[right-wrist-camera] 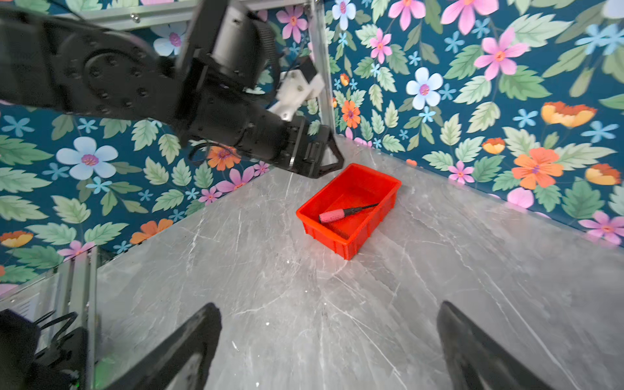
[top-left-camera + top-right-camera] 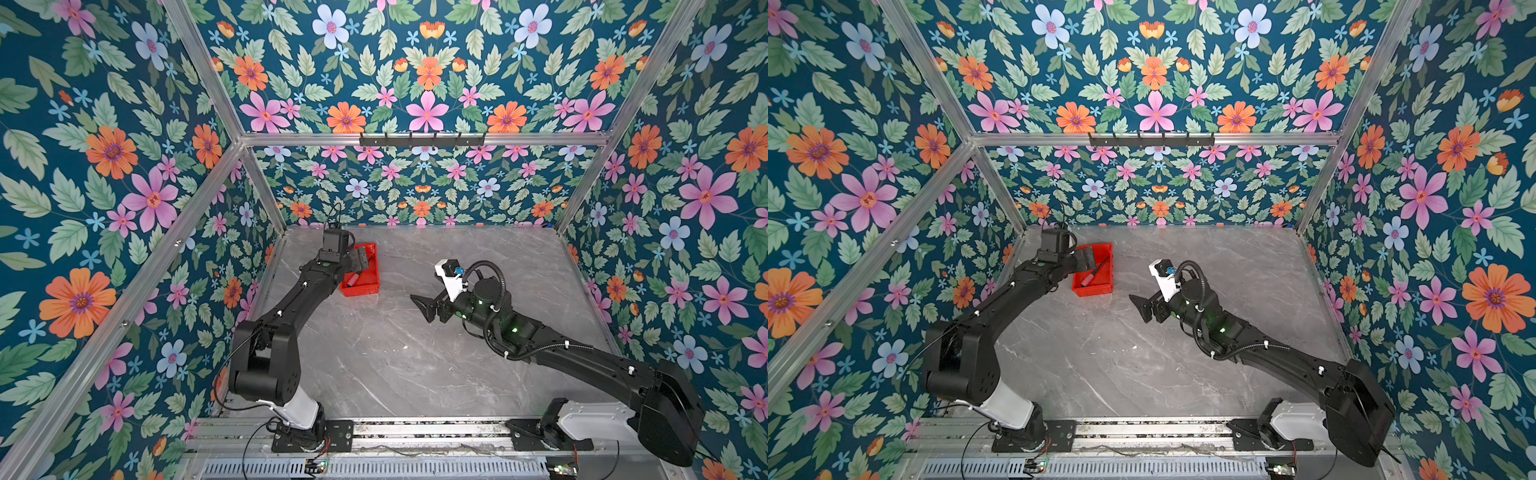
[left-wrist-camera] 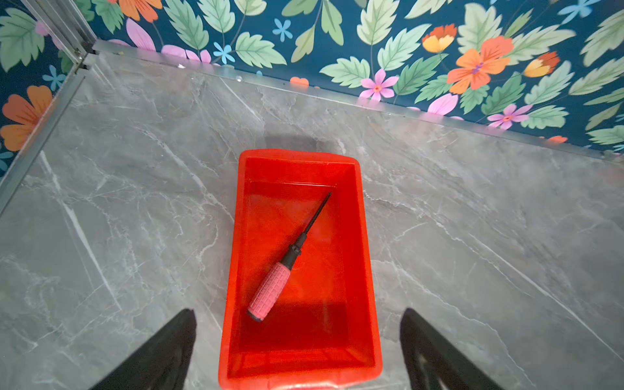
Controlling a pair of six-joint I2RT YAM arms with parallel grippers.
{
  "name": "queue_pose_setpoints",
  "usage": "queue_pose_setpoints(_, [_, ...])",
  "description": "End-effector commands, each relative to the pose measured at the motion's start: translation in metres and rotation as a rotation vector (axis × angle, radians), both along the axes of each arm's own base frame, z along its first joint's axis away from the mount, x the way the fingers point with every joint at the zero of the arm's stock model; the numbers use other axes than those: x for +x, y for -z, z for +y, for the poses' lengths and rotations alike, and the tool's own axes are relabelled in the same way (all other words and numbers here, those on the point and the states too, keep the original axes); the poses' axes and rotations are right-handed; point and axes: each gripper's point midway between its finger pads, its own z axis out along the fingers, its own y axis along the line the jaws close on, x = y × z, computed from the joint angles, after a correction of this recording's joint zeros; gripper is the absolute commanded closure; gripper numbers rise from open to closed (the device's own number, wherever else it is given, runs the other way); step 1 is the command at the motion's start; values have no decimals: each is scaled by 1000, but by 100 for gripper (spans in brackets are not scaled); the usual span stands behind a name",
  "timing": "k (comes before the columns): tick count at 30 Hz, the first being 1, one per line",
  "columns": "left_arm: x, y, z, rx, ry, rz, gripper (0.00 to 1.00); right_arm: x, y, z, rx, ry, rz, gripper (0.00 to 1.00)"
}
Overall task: Put the screwdriver in the bin
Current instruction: Reset both arms
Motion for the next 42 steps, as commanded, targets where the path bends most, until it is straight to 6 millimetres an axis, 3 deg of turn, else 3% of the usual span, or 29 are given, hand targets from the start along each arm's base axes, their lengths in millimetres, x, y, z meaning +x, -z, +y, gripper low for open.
queue_pose_setpoints(1, [-9, -23, 3, 11, 13, -99, 0, 6, -4, -23, 31, 64, 3, 1])
queue_pose_setpoints(6, [-36, -41, 14, 39, 19, -224, 0, 12, 4, -75, 56, 191, 21, 1])
queue_pose_setpoints(11, [-62, -36, 20, 111, 67, -353, 0, 20, 22, -148, 42, 398, 33, 1])
queue_pose_setpoints(16, [-76, -15, 29, 187, 72, -432, 0, 24, 51, -220, 0, 640, 47, 1])
queue_pose_setpoints(20, [-82, 17, 41, 265, 48, -422, 0, 26, 78, -265, -60, 783, 58, 1])
queue_pose_setpoints(24, [-90, 43, 62, 333, -29, -407, 0, 29, 105, -291, -74, 848, 92, 1])
queue_pose_setpoints(29, [-97, 59, 83, 352, -94, -455, 0, 39, 133, -309, -106, 883, 136, 1])
queue_pose_setpoints(37, [-80, 52, 100, 278, -153, -550, 0, 57, 154, -321, -116, 901, 150, 1])
queue_pose_setpoints(42, [-76, 71, 104, 254, -152, -543, 0, 69, 155, -321, -110, 876, 151, 1])
